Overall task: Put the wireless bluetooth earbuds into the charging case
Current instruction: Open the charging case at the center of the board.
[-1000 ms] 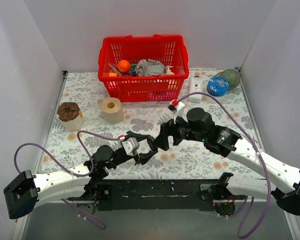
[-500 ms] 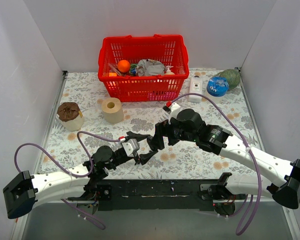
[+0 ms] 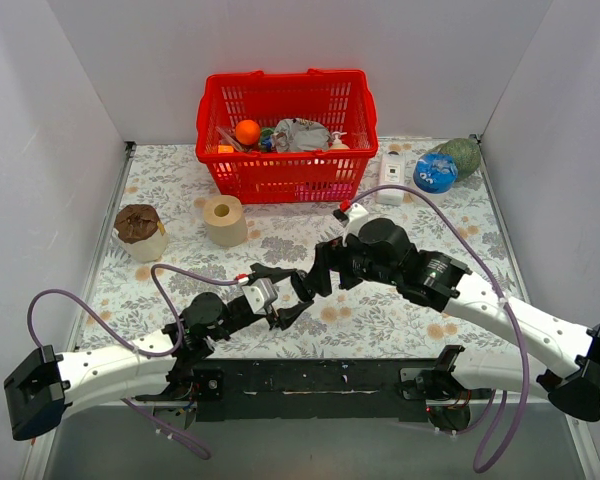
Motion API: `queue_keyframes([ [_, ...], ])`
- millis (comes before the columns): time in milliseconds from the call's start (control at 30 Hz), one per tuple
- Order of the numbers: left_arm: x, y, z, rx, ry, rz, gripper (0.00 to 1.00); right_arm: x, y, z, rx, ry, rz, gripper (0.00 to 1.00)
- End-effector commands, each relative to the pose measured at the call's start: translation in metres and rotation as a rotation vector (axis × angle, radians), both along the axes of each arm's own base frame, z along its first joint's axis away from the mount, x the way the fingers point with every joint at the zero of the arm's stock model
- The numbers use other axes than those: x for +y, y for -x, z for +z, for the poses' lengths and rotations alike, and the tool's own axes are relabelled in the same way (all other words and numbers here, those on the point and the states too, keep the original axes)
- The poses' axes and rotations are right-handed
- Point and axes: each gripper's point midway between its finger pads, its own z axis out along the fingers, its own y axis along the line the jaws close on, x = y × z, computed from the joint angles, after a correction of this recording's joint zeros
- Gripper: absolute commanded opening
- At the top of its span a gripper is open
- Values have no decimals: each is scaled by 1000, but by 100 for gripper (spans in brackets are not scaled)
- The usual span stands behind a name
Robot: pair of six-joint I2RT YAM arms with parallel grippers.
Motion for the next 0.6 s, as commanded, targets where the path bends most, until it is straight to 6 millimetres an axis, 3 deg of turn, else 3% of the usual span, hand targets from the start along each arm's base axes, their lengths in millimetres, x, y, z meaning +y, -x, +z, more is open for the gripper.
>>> queue_keyframes([
  [0,3,1,29,-50,66,10,0,-14,-9,8,-28,-3,-68,93],
  [100,3,0,29,-49,65,13,0,-14,-8,9,-27,-11,-67,92],
  [367,2,-2,24,-37,50,20,0,6,6,54,-100,-187,61,90],
  [567,0,-2,24,-33,51,15,0,13,3,45,-81,-141,82,81],
])
